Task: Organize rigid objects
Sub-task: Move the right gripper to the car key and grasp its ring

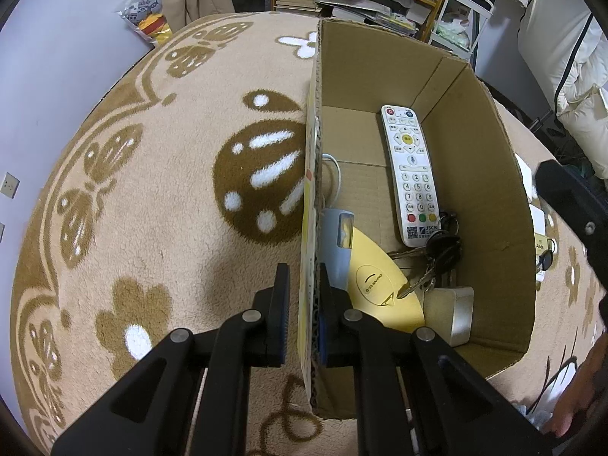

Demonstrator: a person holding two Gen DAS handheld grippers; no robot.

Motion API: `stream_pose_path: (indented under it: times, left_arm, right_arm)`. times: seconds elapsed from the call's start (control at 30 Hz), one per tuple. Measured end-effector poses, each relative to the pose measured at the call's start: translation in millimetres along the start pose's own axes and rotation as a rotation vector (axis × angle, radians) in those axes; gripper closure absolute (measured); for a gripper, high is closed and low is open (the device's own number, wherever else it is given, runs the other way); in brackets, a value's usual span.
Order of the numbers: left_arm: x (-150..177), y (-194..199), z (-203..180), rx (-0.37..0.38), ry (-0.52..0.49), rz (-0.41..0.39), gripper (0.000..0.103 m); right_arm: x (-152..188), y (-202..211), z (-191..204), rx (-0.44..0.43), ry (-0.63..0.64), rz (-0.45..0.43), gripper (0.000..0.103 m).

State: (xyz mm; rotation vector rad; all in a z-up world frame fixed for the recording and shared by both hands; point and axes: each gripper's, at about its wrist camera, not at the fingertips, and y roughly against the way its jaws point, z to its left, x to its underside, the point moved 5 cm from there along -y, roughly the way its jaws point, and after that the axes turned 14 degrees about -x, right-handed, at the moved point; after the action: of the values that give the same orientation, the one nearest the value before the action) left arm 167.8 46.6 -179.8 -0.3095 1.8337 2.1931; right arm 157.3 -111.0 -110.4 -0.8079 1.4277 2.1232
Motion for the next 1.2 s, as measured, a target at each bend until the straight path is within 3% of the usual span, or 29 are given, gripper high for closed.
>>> stream_pose_path:
  times: [0.07, 0.17, 0.2, 0.47, 0.8, 0.9, 1.07, 1.2]
  left_arm:
    - [0.2, 0.1, 0.0, 0.001, 0.002, 0.000, 0.092]
    - [0.1, 0.0, 0.1, 0.000, 0.000, 0.001, 0.092]
    - [0.1, 0.2, 0.1, 0.000, 0.001, 0.000, 0.092]
    - [-0.1, 0.0, 0.1, -0.002, -0.001, 0.000, 0.091]
    - [-0.1, 0.1, 0.0, -0.002, -0.002, 0.000, 0.090]
    - [-0.2, 0.1, 0.2, -0.003, -0.003, -0.001, 0.090]
    - [-0.5, -0.5, 0.4, -0.005, -0.004, -0.001, 0.090]
    - [0.2, -1.3, 1.3, -0.004, -0.005, -0.001, 0.090]
  right_arm:
    - [1.2, 4.2, -11.6, 0.017, -0.017, -0.001, 0.032]
    - [6.1, 8.1, -30.3, 0.071, -0.047, -0.013, 0.009]
    - [9.1, 9.0, -35.9, 0.094, -0.051, -0.013, 0.006]
    - [35.2, 8.1, -74.7, 0.175, -0.104, 0.025, 0.005]
    - [63.1, 25.7, -139.7, 0.327, -0.227, -0.033, 0.005]
    - [72.3, 28.2, -158.9, 0.345, -0.290, -0.055, 0.005]
    - [88.5, 22.0, -182.9, 0.391, -0.344, -0.021, 0.005]
    - [93.0, 18.2, -187.1, 0.381, -0.352, -0.013, 0.006]
